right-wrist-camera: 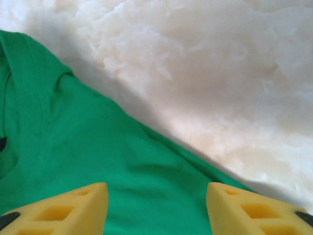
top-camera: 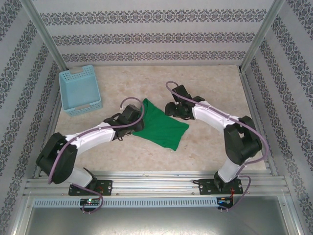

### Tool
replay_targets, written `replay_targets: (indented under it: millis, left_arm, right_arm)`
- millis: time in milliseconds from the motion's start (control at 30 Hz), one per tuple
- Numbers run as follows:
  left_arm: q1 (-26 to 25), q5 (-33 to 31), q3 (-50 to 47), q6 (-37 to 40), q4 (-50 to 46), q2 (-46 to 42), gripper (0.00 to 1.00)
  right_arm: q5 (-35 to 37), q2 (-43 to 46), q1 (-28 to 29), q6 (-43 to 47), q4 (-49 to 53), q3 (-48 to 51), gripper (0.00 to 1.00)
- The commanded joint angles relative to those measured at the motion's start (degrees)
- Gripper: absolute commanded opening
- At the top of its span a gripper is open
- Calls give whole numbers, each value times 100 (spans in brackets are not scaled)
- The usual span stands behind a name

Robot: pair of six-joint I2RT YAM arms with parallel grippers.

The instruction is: Fold the inside-out t-shirt

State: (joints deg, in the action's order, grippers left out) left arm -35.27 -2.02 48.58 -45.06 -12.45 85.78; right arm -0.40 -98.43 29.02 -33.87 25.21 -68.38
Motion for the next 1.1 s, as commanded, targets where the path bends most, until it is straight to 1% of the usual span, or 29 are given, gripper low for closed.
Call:
replay_targets:
  millis: [0,100,233,300,400,500,567,633,733,800,867,933,1000,1067]
  left_arm:
    - [28,286,116,-162,74,570,40]
    - [201,430,207,-99,355,980,44]
    - [542,666,653,139,382,1661,44]
    - [633,738,990,345,334,1966,44]
    - [661,880,1644,790,203,2371,45]
    - [654,1189,2465,1161,-353,2733,47]
    - [646,1206,2669,1273,-545,2662,49]
    - [650,1015,2641,1323,-731,2361,54]
    - [643,594,2492,1340,-1198,1759,63]
    - [643,418,2227,1289,-1299,1313,66]
    - [660,315,1781,1166,-1092,887,70]
    - [723,409,1417,1052,-808,693,71]
    - [798,636,1198,937,-520,714,71]
    - [921,999,1108,810,-140,883,69]
  right_arm:
    - [118,-433,-19,226,256,53,60]
    - [20,-428,-22,199,122,466,62]
    - [-450,-80,69,-188,-253,1257,61]
    - [-491,205,239,-442,-397,1650,61]
    - [-339,697,587,-829,-455,2152,60]
    - [-311,1100,968,-1167,-568,2423,60]
    - [-255,1338,1060,-1239,-471,2373,61]
    - [25,1575,1047,-1163,-173,2180,63]
    - [629,1714,1050,-710,304,1701,71]
    - [779,1629,977,-383,385,1444,74]
    - [731,1440,780,-104,380,1195,75]
    - [567,1235,531,91,261,1038,75]
    - [269,1014,247,233,61,917,75]
    - [-40,732,-60,338,-124,785,75]
